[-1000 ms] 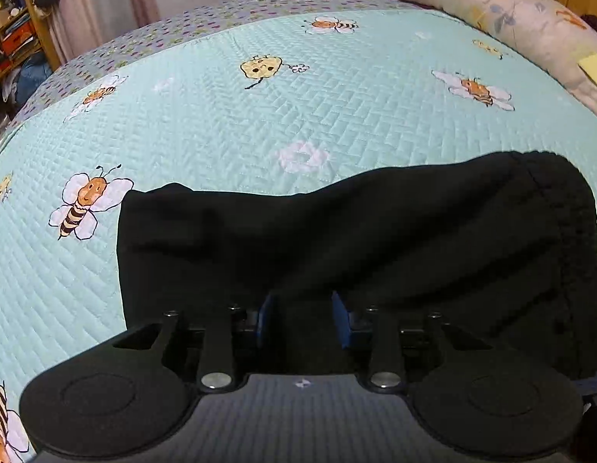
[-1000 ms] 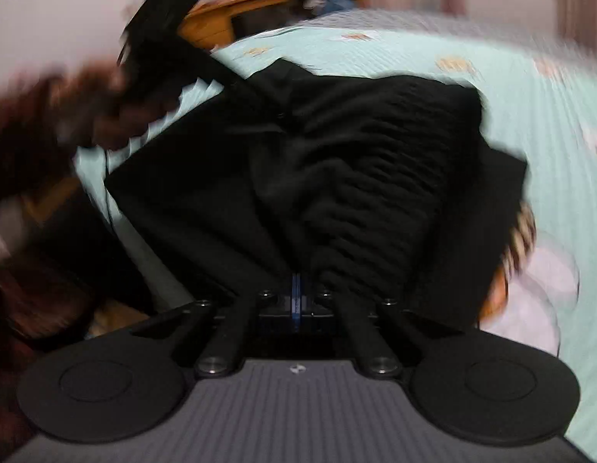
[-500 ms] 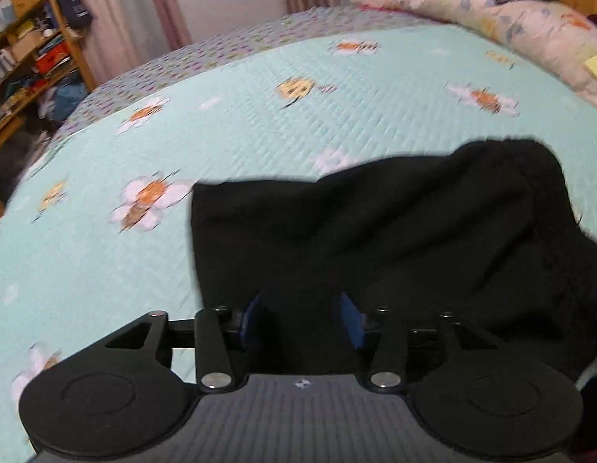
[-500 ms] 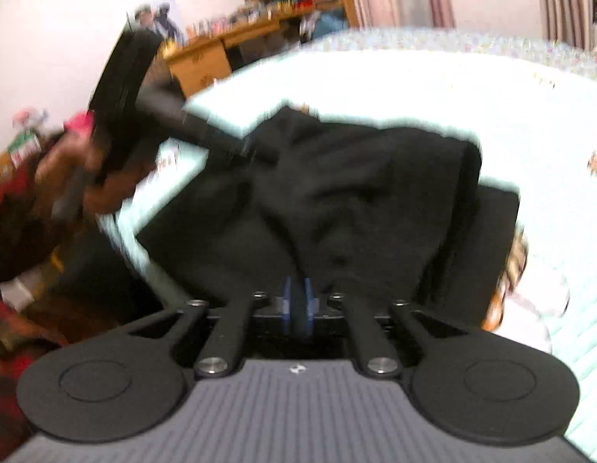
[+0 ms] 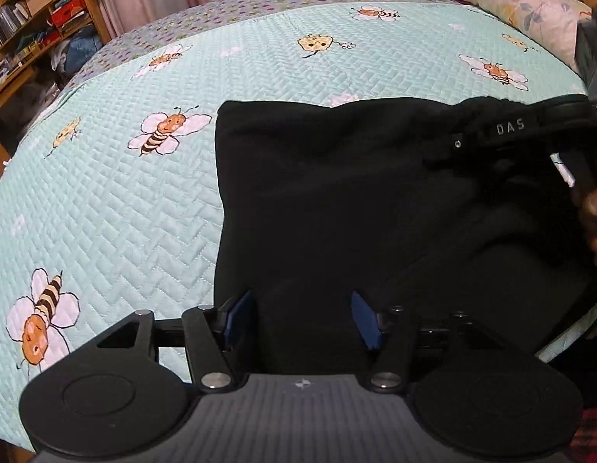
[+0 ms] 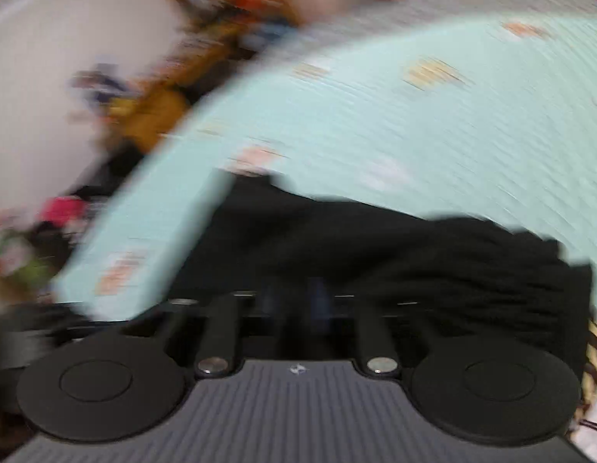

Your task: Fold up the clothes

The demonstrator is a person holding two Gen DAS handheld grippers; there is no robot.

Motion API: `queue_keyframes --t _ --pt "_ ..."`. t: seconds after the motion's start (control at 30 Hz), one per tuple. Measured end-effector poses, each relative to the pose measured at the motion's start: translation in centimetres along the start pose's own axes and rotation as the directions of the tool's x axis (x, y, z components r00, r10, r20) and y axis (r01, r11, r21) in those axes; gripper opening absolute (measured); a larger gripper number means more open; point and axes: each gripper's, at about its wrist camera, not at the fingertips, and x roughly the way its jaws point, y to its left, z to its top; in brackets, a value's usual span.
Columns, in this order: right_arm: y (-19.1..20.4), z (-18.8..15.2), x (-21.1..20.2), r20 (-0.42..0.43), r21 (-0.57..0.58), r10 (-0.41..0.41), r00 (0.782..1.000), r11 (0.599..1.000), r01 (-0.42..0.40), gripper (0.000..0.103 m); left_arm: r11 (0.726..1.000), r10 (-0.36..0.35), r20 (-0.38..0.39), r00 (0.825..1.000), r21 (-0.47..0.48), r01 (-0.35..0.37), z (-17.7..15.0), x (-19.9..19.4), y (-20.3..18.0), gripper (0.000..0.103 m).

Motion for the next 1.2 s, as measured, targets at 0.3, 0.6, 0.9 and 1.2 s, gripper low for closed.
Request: queue_keyframes --t 0.3,0.6,0.9,1.2 --pt "0.1 0.1 -2.4 0.12 0.095 0.037 0.992 0.994 -0.048 0.006 1.0 -0.001 -0.004 1.0 0.006 0.001 -0.3 0.4 -0.2 0.066" --pt "-0.8 1.0 0.4 0.032 0.042 -0.074 0.997 0.996 0.073 0.0 1.0 0.012 -0.001 1.0 0.018 -0.012 -0.3 0.5 -0.6 0.071" --pt "-0.6 -0.1 -4.7 0.151 0.147 -0.052 0.987 0.989 0.029 0.01 1.0 0.018 -0.01 1.0 0.008 -0.018 -0.4 0.6 -0.5 0.074" --pt "6.5 -6.8 -9.3 0.038 -0.218 0.0 0.999 0.976 0.008 0.024 1.0 0.014 -0.007 1.0 0.009 -0.014 -0.7 0.7 -0.3 0.079"
